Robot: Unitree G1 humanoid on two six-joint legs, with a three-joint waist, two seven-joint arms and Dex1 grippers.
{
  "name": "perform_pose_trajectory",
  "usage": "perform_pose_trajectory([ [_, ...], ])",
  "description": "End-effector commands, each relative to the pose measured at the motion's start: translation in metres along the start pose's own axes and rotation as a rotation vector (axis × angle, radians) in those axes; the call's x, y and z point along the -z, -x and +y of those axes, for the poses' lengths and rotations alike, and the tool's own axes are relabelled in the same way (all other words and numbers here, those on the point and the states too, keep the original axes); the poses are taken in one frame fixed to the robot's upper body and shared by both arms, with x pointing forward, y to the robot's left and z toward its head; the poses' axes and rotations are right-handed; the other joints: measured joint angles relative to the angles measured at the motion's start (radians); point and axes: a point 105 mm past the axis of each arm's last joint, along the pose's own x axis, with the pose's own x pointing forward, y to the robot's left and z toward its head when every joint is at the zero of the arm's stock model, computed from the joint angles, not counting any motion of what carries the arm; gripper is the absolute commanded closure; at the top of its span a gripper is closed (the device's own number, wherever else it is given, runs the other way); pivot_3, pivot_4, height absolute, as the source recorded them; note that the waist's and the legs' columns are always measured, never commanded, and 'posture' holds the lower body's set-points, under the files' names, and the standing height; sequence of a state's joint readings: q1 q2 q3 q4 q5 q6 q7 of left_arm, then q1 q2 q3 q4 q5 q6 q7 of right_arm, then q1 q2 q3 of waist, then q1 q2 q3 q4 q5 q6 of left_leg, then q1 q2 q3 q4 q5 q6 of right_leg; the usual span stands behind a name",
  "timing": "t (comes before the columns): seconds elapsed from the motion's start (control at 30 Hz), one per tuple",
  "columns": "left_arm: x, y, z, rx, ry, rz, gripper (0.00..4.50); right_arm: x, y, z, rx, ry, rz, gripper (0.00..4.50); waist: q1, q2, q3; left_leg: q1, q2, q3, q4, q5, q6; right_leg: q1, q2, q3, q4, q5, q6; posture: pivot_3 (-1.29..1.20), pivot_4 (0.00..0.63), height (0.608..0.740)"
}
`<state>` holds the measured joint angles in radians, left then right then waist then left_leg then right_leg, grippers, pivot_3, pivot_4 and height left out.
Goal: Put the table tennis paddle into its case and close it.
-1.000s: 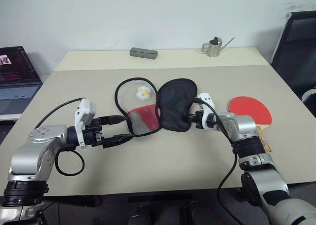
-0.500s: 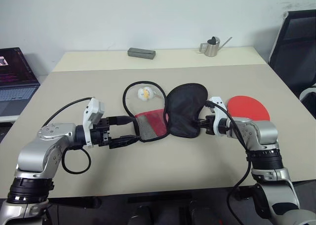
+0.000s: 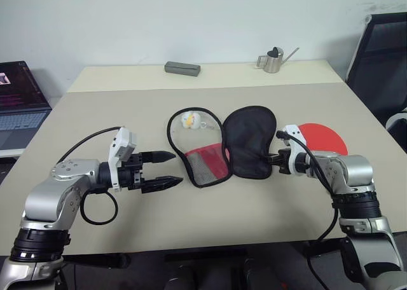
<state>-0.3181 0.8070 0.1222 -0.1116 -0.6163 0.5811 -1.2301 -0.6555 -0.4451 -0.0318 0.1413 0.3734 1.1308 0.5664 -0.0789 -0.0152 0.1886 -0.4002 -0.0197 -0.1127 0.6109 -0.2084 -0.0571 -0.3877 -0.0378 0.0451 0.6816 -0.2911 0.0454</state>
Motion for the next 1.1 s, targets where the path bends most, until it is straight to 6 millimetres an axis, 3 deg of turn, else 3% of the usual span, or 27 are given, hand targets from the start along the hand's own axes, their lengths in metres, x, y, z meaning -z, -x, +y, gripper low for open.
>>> perform_pose_trajectory([
  [0.03,-0.011,0.001,-0.002,0.008,-0.045,-0.011,0.00,-0.018,0.004,-0.005,0.018,0.064,-0.042,4.48,0.000,0.000,0.000,0.000,0.000,0.000,0.000,0.000,0.000,0.000,0.000,0.000,0.000,0.000,0.000,0.00,0.150,0.740],
  [0.4,-0.010,0.000,-0.002,0.007,-0.047,-0.008,0.00,-0.036,0.003,-0.026,0.068,0.149,-0.044,4.48,0.000,0.000,0.000,0.000,0.000,0.000,0.000,0.000,0.000,0.000,0.000,0.000,0.000,0.000,0.000,0.00,0.150,0.740],
  [0.5,-0.009,0.000,-0.002,0.007,-0.048,-0.007,0.00,-0.037,0.004,-0.027,0.070,0.145,-0.045,3.83,0.000,0.000,0.000,0.000,0.000,0.000,0.000,0.000,0.000,0.000,0.000,0.000,0.000,0.000,0.000,0.00,0.150,0.740],
  [0.67,-0.009,-0.001,-0.002,0.009,-0.048,-0.006,0.00,-0.036,0.007,-0.034,0.101,0.148,-0.037,2.19,0.000,0.000,0.000,0.000,0.000,0.000,0.000,0.000,0.000,0.000,0.000,0.000,0.000,0.000,0.000,0.00,0.150,0.740],
  [0.9,-0.011,-0.006,-0.003,0.019,-0.054,-0.023,0.00,-0.068,0.046,-0.067,0.238,0.200,-0.157,2.19,0.004,0.000,0.000,0.000,-0.001,0.000,0.000,0.000,0.000,0.000,0.000,0.000,-0.001,0.000,0.000,0.00,0.150,0.740],
  [1.07,-0.014,-0.013,-0.004,0.040,-0.079,-0.027,0.00,-0.070,0.071,-0.045,0.106,0.229,-0.180,2.19,0.008,-0.001,0.000,0.000,0.000,0.000,0.000,0.000,0.000,0.000,0.000,0.000,-0.001,0.000,0.000,0.00,0.150,0.740],
  [1.1,-0.016,-0.016,-0.005,0.049,-0.095,-0.026,0.00,-0.067,0.075,-0.043,0.107,0.245,-0.178,1.83,0.009,-0.001,0.000,0.000,0.000,0.000,0.000,0.000,0.000,0.000,0.000,0.000,-0.001,0.000,0.000,0.00,0.150,0.740],
])
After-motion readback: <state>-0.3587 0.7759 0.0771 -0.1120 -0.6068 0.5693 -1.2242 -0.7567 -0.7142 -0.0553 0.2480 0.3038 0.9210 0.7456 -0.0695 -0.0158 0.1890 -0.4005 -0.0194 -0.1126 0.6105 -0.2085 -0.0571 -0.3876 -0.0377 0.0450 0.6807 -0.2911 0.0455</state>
